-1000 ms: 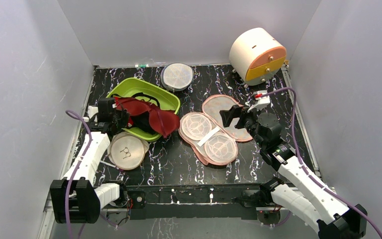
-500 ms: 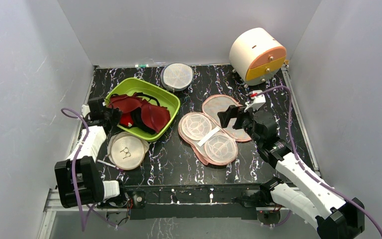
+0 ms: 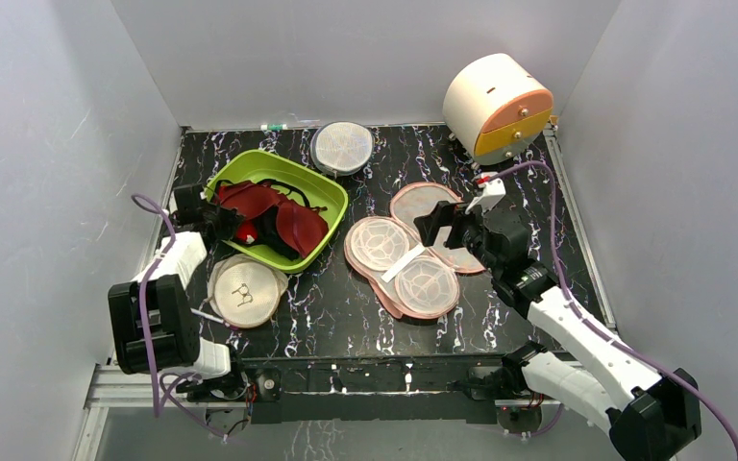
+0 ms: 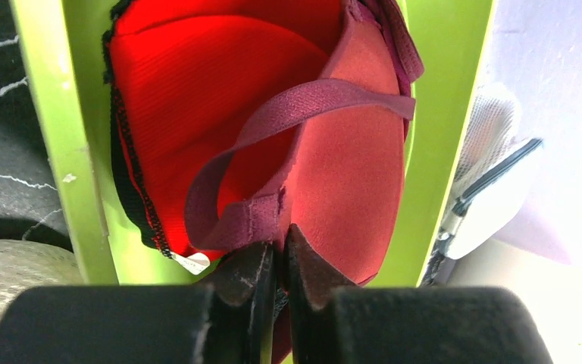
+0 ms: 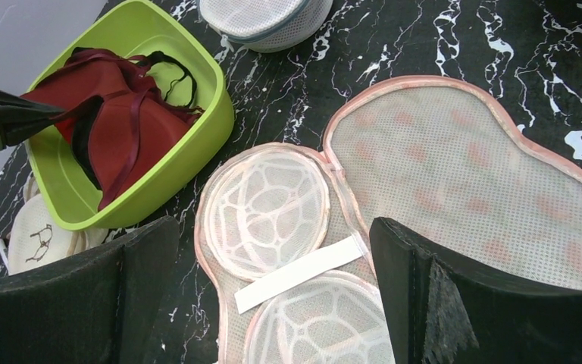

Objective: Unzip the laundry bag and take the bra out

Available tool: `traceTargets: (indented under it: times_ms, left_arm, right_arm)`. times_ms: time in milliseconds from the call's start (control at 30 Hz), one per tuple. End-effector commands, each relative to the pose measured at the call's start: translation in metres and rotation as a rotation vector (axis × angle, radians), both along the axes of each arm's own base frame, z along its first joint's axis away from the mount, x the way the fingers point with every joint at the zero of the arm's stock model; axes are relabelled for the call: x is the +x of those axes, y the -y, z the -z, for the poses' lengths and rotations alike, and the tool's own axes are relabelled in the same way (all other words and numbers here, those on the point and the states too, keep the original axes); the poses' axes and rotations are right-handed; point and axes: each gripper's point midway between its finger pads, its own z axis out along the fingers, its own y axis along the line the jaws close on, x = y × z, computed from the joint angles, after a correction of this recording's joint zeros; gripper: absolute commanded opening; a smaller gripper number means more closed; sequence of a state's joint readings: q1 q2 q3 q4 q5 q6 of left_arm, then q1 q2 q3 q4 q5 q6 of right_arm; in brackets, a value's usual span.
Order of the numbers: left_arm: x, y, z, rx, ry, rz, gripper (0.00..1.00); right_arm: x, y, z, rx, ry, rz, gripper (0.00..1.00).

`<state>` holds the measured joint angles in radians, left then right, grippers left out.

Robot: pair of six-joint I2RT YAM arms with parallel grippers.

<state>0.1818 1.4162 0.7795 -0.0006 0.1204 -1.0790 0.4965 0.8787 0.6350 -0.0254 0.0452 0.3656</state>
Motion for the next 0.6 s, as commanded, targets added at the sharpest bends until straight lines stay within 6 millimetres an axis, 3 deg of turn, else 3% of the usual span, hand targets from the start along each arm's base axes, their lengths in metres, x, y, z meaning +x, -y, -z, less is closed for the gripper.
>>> traceTargets:
  times_ms: [0, 33, 200, 367, 467, 567]
  left_arm:
    - [0.005, -0.003, -0.024, 0.067, 0.023, 0.082, 0.15]
    - [0.002, -0.006, -0.027, 0.094, 0.016, 0.079, 0.27]
    - [-0.014, -0.025, -0.071, 0.264, 0.109, 0.054, 0.62]
    - [-0.040, -0.037, -0.097, 0.374, 0.092, 0.039, 0.87]
    - [-0.023, -0.009, -0.127, 0.330, 0.264, 0.188, 0.97]
    - [-0.002, 0.042, -0.183, 0.241, 0.548, 0.386, 0.99]
  right_arm:
    - [0.008, -0.008, -0.041, 0.069, 0.088, -0.013, 0.98]
    - [0.009, -0.009, -0.041, 0.070, 0.085, -0.015, 0.98]
    - [0.009, -0.009, -0.038, 0.063, 0.073, -0.018, 0.98]
    - [0.001, 0.002, -0.033, -0.010, 0.017, -0.001, 0.98]
    - [-0.007, 0.012, -0.013, -0.056, -0.024, 0.023, 0.98]
    - [-0.012, 0.016, 0.009, -0.089, -0.089, 0.032, 0.98]
